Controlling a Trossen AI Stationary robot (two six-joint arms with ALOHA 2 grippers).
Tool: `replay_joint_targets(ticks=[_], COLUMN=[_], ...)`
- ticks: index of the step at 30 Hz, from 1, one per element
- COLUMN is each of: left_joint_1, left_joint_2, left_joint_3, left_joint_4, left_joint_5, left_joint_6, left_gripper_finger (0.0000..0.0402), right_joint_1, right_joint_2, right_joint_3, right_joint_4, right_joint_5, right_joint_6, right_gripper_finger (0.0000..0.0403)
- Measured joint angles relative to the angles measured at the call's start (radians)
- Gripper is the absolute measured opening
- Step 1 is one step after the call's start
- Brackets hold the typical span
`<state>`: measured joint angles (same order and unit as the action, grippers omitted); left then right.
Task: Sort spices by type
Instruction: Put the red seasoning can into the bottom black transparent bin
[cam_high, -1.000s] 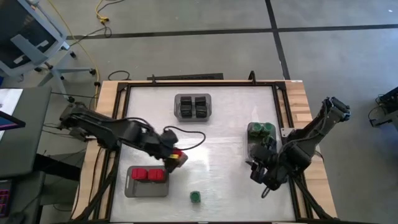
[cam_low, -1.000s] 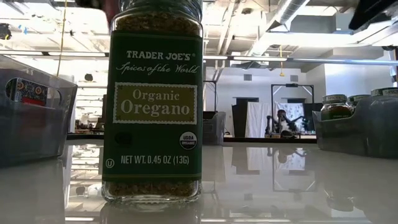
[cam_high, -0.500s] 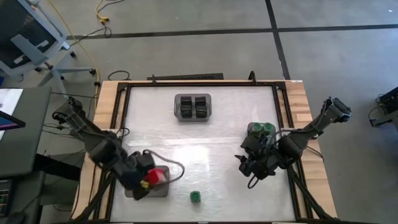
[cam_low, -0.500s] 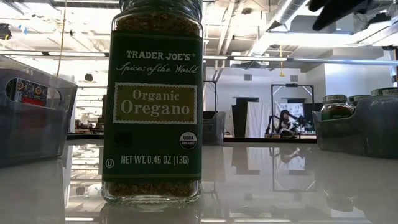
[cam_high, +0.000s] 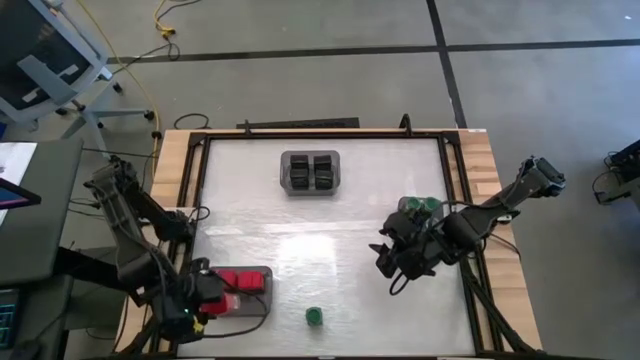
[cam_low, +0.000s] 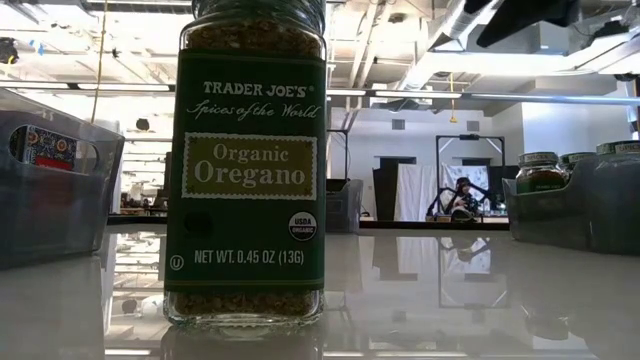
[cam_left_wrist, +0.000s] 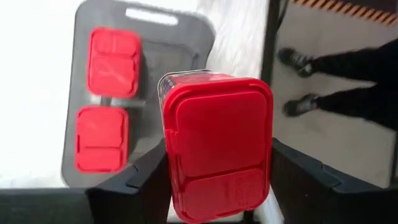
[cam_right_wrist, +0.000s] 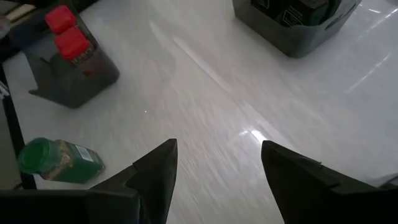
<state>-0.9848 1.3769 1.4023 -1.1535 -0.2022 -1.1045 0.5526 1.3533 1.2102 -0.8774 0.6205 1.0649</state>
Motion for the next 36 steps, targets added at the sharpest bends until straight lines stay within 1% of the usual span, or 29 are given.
replay_joint_targets(ticks=[4,7,13,20,24,29,36], left_joint_1=[-0.012,-0.011,0.001,0.003,0.003,0.003,0.003], left_joint_2=[-0.002,0.001,0.000,-0.001,-0.001,-0.001,-0.001], left_joint_3=[-0.066,-0.106,-0.160,-0.230,-0.269,-0.294,-0.295], left_joint_4=[0.046,0.047,0.067,0.165,0.171,0.175,0.176], left_joint_5=[0.017,0.020,0.063,0.073,0.093,0.094,0.092], left_joint_6=[0.022,0.031,0.067,0.089,0.081,0.075,0.127], left_gripper_finger=[0.0222,0.0222,0.0222,0.0222,0.0222,0.0222,0.0222], right_joint_1=[0.001,0.001,0.001,0.001,0.001,0.001,-0.006], right_joint_2=[0.000,0.000,0.001,0.001,0.001,0.001,0.001], right_joint_3=[0.000,0.000,0.000,0.000,0.000,0.000,0.000], right_joint_4=[0.005,0.004,0.004,0.003,0.003,0.003,0.002], right_joint_5=[0.000,0.000,0.000,0.000,0.000,0.000,0.000], right_joint_6=[0.015,0.031,0.048,0.053,0.053,0.054,0.054], right_gripper_finger=[0.0260,0.0260,0.0260,0.0260,0.0260,0.0260,0.0260])
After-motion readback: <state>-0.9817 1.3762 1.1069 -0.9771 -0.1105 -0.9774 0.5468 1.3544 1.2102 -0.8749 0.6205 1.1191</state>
